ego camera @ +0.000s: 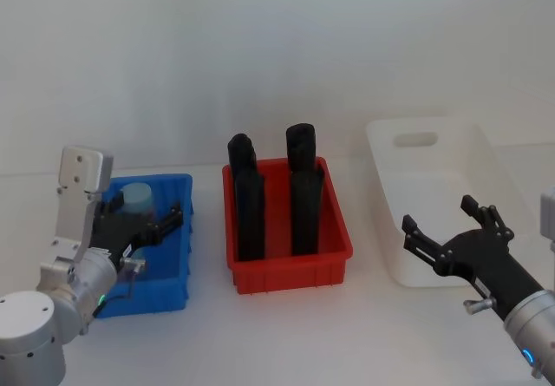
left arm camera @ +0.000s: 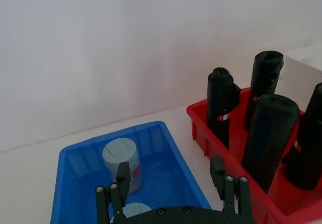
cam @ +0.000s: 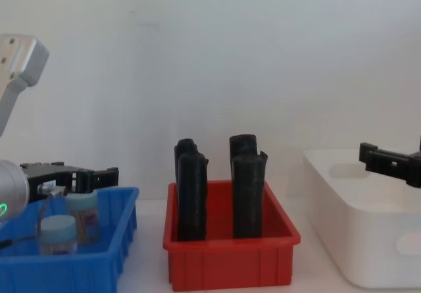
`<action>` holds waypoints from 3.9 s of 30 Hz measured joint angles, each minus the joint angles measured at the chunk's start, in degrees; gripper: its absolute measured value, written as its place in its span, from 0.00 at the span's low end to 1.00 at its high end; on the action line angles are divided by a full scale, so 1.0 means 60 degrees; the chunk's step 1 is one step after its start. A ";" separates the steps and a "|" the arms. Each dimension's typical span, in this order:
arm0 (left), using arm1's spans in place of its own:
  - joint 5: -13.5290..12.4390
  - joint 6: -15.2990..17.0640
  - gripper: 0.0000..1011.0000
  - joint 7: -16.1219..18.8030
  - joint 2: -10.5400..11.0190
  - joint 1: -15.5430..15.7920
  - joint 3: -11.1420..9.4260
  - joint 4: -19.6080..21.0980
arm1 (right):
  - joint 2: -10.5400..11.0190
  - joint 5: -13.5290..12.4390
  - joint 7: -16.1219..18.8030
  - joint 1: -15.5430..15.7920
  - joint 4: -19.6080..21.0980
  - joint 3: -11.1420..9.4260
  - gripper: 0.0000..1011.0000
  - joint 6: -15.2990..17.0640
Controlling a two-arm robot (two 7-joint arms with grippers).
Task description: Pick the cotton swabs from the blue box and place them into the white box.
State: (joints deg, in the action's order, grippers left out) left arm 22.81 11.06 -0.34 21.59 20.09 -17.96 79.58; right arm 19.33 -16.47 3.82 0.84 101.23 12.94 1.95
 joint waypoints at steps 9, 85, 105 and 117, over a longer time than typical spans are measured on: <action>0.0151 0.0280 0.99 0.0194 0.0096 -0.0122 0.0132 -0.0072 | 0.0000 0.0000 0.0000 0.0000 0.0000 0.0000 0.99 0.0000; 0.0048 0.0671 0.66 -0.0709 0.0012 0.0261 0.0508 -0.0866 | 0.0000 0.0000 0.0000 0.0000 0.0000 0.0000 0.99 0.0000; -0.0155 0.1842 0.66 -0.2407 0.0408 0.0270 0.0629 0.1242 | 0.0000 0.0000 0.0001 0.0000 0.0000 0.0001 0.99 0.0000; -0.0022 0.2713 0.66 -0.3741 0.0545 0.0531 0.0628 0.2094 | 0.0000 0.0000 0.0000 0.0000 0.0000 0.0000 0.99 0.0000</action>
State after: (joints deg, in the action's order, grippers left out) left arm 22.68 27.34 -22.78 24.86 23.27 -14.19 92.14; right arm 19.33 -16.47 3.82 0.84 101.23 12.94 1.95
